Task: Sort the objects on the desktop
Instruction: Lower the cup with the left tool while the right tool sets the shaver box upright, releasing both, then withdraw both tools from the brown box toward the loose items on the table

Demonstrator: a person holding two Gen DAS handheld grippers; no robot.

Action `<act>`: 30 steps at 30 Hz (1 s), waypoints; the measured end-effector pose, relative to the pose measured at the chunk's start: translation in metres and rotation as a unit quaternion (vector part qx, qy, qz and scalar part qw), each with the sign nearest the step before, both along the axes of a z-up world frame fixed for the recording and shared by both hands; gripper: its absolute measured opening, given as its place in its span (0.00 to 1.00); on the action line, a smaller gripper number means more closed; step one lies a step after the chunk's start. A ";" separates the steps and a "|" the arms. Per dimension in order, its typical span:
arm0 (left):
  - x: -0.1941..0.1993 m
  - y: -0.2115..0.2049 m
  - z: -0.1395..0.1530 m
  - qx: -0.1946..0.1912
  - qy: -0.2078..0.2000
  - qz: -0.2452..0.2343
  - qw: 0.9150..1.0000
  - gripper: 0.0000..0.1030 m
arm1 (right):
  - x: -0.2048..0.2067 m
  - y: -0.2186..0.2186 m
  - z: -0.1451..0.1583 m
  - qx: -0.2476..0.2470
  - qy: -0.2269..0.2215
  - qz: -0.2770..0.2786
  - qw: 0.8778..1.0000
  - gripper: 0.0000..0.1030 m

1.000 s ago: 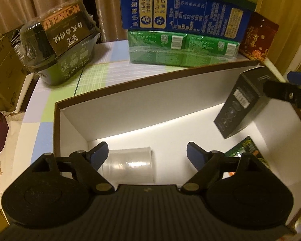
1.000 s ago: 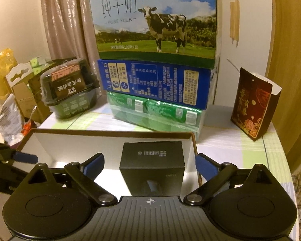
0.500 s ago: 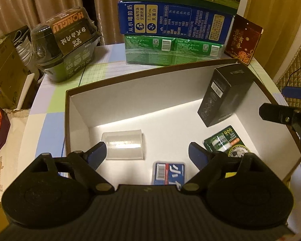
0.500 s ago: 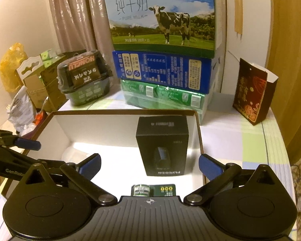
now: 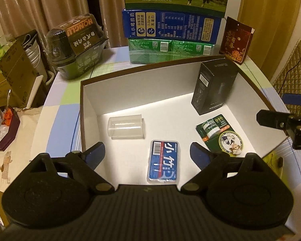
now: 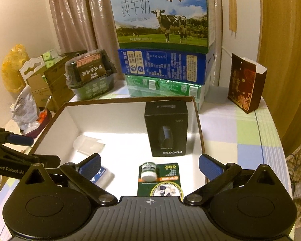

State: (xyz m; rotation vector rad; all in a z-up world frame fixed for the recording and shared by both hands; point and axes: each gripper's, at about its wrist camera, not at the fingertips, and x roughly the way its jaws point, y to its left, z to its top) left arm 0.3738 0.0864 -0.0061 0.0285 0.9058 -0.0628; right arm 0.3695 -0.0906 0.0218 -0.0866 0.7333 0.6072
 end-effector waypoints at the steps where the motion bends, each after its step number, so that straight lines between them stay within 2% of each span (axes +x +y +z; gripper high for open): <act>1: -0.003 0.000 0.002 -0.001 -0.002 0.001 1.000 0.87 | -0.003 -0.001 0.001 0.000 -0.001 0.001 1.000 0.98; 16: -0.061 -0.006 0.026 -0.006 -0.026 0.013 1.000 0.87 | -0.056 -0.017 0.017 0.005 -0.010 0.004 1.000 0.98; 30: -0.120 -0.017 0.035 -0.008 -0.033 0.011 0.999 0.87 | -0.114 -0.039 0.024 -0.005 -0.021 0.015 1.000 0.98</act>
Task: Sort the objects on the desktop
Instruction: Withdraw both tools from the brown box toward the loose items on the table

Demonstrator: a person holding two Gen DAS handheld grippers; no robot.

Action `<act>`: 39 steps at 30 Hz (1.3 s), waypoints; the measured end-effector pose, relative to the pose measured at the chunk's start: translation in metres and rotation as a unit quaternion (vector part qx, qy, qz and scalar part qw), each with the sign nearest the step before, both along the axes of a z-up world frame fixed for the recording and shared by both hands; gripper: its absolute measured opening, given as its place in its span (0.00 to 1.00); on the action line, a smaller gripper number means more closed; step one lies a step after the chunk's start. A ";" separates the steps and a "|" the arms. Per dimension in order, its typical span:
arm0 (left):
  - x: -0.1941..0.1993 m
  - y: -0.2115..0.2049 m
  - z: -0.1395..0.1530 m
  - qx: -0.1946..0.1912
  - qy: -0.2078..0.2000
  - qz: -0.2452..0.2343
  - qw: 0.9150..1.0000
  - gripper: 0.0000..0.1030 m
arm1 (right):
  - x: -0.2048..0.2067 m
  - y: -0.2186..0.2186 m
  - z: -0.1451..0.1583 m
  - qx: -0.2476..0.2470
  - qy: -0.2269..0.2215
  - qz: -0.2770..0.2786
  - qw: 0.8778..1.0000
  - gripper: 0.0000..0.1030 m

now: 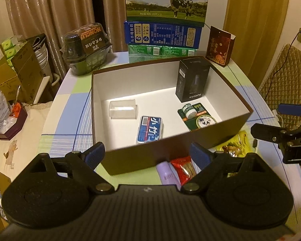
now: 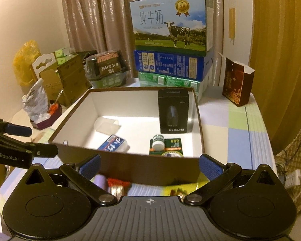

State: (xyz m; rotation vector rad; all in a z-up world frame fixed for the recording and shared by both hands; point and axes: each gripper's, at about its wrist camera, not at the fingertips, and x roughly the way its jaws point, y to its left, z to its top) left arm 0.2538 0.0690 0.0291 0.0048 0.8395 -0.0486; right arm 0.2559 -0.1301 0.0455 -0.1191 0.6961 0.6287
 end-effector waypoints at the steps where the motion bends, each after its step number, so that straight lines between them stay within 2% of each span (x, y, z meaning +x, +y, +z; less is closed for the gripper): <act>1: -0.004 -0.001 0.000 0.001 0.000 0.000 1.000 0.87 | -0.004 -0.002 0.000 -0.001 0.000 0.001 1.000 0.98; 10: -0.048 -0.005 -0.004 0.000 0.006 0.003 1.000 0.87 | -0.042 -0.018 -0.009 -0.008 0.018 0.012 1.000 0.98; 22: -0.093 -0.019 -0.030 -0.001 0.044 0.002 0.999 0.87 | -0.078 -0.050 -0.036 -0.017 0.063 0.007 0.998 0.98; 39: -0.120 -0.053 -0.066 -0.007 0.096 -0.019 0.995 0.87 | -0.104 -0.093 -0.078 -0.044 0.131 -0.037 0.990 0.98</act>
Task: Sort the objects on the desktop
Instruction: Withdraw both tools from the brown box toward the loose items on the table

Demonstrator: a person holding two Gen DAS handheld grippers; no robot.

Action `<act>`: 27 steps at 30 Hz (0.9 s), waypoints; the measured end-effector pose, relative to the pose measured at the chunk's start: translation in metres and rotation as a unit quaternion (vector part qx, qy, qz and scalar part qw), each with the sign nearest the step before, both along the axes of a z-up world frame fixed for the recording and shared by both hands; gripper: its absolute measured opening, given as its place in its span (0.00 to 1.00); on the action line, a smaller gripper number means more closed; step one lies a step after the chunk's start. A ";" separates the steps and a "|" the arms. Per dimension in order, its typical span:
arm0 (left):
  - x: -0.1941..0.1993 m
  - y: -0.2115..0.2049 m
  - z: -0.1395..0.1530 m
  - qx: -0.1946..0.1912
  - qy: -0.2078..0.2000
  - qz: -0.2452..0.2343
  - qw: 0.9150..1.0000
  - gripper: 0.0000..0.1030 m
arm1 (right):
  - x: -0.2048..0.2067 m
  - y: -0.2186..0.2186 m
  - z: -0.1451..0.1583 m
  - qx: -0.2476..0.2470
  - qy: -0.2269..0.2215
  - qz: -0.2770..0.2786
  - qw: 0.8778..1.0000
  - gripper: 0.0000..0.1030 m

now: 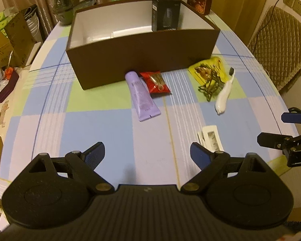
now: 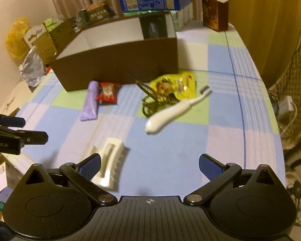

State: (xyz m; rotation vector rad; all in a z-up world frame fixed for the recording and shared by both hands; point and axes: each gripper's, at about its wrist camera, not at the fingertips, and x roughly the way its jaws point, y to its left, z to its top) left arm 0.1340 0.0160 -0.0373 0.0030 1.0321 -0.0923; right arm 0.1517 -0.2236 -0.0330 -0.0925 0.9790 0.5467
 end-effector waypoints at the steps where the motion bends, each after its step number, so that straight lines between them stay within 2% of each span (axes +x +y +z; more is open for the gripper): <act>1: -0.001 -0.003 -0.002 0.000 0.003 -0.002 1.000 0.87 | 0.000 -0.003 -0.002 -0.002 0.003 -0.003 1.000 0.98; 20: 0.004 -0.035 -0.026 -0.017 0.035 -0.031 0.999 0.87 | 0.005 -0.038 -0.022 -0.019 0.028 -0.052 0.998 0.98; 27: 0.010 -0.059 -0.037 -0.025 0.042 -0.065 0.997 0.87 | 0.011 -0.050 -0.029 -0.021 0.038 -0.067 0.997 0.98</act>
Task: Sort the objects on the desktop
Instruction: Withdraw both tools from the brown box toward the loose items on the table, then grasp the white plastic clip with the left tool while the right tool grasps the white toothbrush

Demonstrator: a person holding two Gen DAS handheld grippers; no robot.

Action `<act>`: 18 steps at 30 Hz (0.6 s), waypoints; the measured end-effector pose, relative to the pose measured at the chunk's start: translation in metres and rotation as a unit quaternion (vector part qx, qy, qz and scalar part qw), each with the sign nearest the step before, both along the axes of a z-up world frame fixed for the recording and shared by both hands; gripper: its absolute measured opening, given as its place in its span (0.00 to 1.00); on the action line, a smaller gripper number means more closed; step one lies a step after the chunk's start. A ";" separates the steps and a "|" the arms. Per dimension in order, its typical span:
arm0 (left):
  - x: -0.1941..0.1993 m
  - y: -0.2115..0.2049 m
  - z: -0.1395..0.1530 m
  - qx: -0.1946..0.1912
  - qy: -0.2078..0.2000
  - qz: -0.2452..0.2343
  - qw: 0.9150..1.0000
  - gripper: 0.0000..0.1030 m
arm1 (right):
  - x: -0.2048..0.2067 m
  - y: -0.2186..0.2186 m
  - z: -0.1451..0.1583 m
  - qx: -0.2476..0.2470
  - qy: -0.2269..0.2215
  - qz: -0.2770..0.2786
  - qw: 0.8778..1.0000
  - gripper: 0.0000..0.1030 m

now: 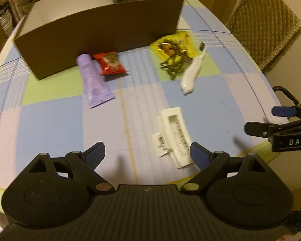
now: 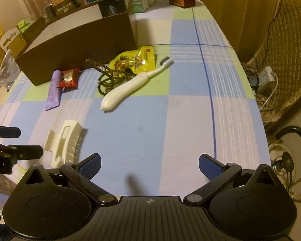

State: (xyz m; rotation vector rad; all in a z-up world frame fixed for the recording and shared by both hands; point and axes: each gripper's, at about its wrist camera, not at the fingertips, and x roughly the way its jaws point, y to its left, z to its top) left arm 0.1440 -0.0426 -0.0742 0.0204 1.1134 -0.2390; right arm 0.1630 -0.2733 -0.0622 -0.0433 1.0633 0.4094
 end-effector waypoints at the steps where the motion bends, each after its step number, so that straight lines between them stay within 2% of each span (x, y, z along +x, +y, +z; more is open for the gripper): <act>1: 0.002 -0.005 -0.002 0.000 0.000 -0.007 1.000 0.86 | 0.001 -0.002 0.000 0.000 0.001 -0.002 1.000 0.98; 11: 0.027 -0.032 -0.026 -0.003 0.021 -0.036 0.999 0.75 | 0.011 -0.022 -0.005 -0.001 0.008 -0.031 0.999 0.98; 13: 0.033 -0.036 -0.032 0.001 0.028 -0.039 0.999 0.66 | 0.014 -0.026 -0.006 -0.001 0.010 -0.036 0.999 0.98; 17: 0.039 -0.040 -0.041 0.006 0.041 -0.042 0.998 0.60 | 0.019 -0.028 -0.007 0.003 0.011 -0.043 0.999 0.98; 18: 0.040 -0.041 -0.042 0.008 0.042 -0.044 0.998 0.53 | 0.021 -0.028 -0.007 0.005 0.010 -0.044 0.999 0.98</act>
